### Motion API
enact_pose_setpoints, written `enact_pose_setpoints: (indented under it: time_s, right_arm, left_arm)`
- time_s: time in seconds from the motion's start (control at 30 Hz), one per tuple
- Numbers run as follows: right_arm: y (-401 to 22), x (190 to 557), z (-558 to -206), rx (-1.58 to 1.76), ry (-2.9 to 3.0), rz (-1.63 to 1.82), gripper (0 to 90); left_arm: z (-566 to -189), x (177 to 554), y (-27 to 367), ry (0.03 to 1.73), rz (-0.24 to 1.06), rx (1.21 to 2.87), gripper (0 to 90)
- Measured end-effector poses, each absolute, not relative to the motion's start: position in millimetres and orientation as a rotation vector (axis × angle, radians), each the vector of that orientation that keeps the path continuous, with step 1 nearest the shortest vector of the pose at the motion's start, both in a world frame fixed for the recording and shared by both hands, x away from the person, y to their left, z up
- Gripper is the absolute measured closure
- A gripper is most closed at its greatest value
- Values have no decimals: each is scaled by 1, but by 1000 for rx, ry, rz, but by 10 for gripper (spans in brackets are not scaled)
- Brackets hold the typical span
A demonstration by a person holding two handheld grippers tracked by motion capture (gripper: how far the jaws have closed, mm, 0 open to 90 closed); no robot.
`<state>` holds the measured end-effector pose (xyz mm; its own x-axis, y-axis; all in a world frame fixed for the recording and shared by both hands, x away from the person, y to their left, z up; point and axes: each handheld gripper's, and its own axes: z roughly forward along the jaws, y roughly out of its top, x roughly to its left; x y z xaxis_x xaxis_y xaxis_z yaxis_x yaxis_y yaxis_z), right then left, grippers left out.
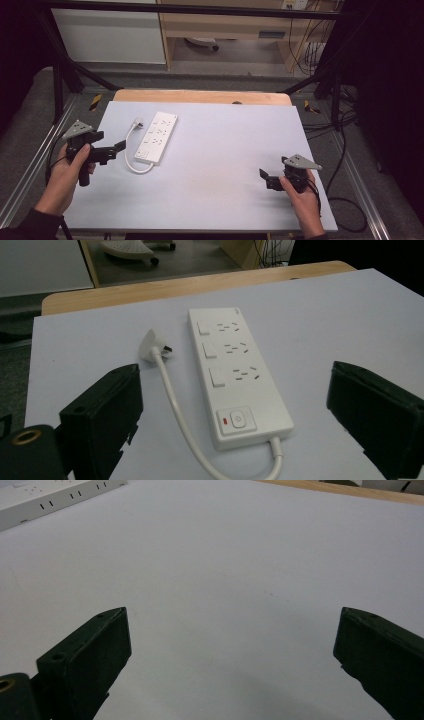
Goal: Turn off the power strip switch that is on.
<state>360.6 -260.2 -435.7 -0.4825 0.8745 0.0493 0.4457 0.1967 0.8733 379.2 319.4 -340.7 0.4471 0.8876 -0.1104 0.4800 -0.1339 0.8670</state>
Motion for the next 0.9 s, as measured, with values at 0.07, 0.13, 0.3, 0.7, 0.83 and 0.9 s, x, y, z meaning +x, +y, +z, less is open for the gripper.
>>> enact_pose_setpoints:
  time_s: [0.07, 0.13, 0.3, 0.7, 0.83, 0.9]
  right_arm:
    - [-260, 360, -436, 1230, 2012, 1228, 24]
    - [-260, 360, -436, 1231, 2011, 1227, 24]
    - [-261, 361, -436, 1231, 2010, 1225, 24]
    - [-261, 362, -437, 1233, 2007, 1211, 24]
    - [-261, 364, -439, 1252, 2010, 1191, 24]
    - [-262, 364, -440, 1261, 2005, 1181, 24]
  left_arm:
    - [-343, 375, 319, 1173, 552, 1766, 79]
    - [-345, 370, 318, 1166, 558, 1768, 79]
    - [-357, 358, 313, 1159, 539, 1761, 82]
    - [-393, 339, 309, 1174, 506, 1743, 98]
    - [-409, 332, 312, 1195, 498, 1739, 106]
    - [-420, 328, 311, 1205, 502, 1762, 104]
